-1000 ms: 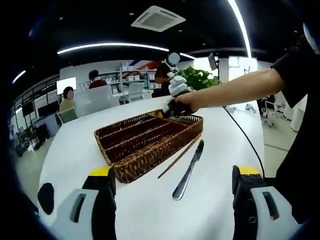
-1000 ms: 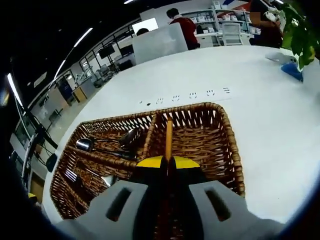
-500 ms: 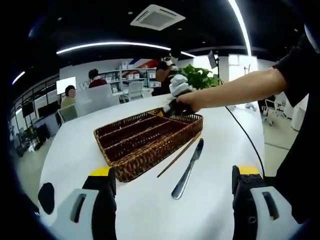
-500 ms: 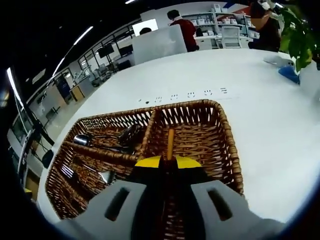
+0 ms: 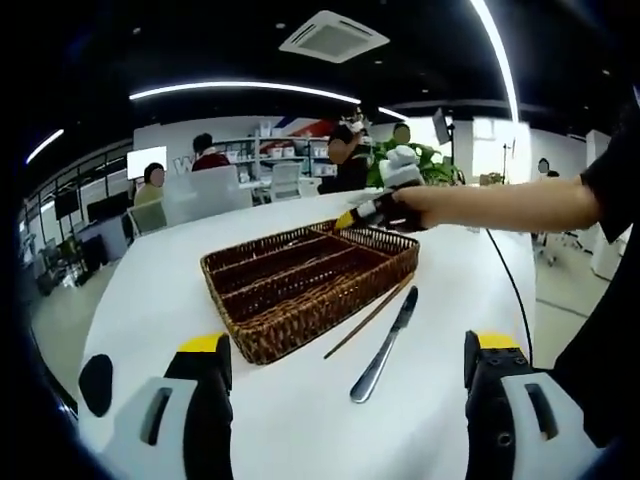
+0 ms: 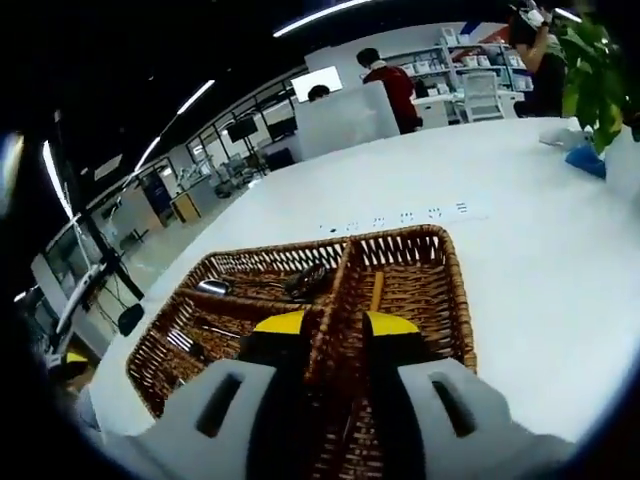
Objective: Arrange the knives, forks, and spoons in their matching storage slots by inserting each utensil handle-first until every utensil is classified and aligned in the correct compartment
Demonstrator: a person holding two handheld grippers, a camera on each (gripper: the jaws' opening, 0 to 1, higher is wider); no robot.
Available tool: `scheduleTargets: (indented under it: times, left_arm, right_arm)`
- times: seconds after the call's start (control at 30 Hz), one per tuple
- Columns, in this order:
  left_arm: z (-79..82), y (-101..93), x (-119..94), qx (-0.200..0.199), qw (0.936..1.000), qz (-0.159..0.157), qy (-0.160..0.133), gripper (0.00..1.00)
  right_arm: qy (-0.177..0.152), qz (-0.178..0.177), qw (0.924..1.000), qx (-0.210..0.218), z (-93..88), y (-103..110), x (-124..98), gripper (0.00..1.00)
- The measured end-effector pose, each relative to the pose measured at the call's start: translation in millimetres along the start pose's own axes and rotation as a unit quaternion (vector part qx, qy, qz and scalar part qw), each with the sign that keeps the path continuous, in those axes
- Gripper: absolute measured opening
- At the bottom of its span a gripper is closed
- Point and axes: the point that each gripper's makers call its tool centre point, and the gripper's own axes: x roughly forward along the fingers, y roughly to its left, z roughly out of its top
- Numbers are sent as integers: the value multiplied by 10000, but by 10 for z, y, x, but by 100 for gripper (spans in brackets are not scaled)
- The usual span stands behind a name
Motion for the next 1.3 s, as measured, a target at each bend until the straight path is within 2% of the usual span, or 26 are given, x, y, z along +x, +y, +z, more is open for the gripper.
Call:
scheduleTargets:
  times: [0.1,0.2,0.4,0.5,0.63,0.73,0.9,1.03,1.3]
  left_arm:
    - [-2,-9,-1,-85,10000,-31,18,99]
    - [19,-16,0,-126,9999,-41,30,99]
    - [99,-26,15,-201,9998,-78,-32,99]
    - [106,-15,35,-363,9993,-51,38,99]
    - [131,-35,45,-365,9993,-26,121,100]
    - [154,-42,57,-404,9990,8,163,100]
    - [162,-35,47,-410,9988,124,257,100]
    - [139,-82,-7,-365,9987,106,342,99]
    - [158,-71,-88,-330,9992,81,195,99]
  right_arm:
    - [30,329,9984,-458,-53,144,-127,34]
    - [-2,337,9958,-856,-87,162,-275,45]
    - [16,452,9921,-1173,-182,231,-591,64]
    - [-27,510,9901,-1305,-211,270,-749,71]
    - [-51,614,9854,-1587,-267,388,-1003,80]
    - [27,610,9802,-1882,-314,447,-1145,83]
    - [78,749,9795,-1870,-415,562,-1375,92]
    - [318,758,9759,-2023,-644,603,-1563,98]
    - [430,716,9758,-2021,-803,623,-1839,100]
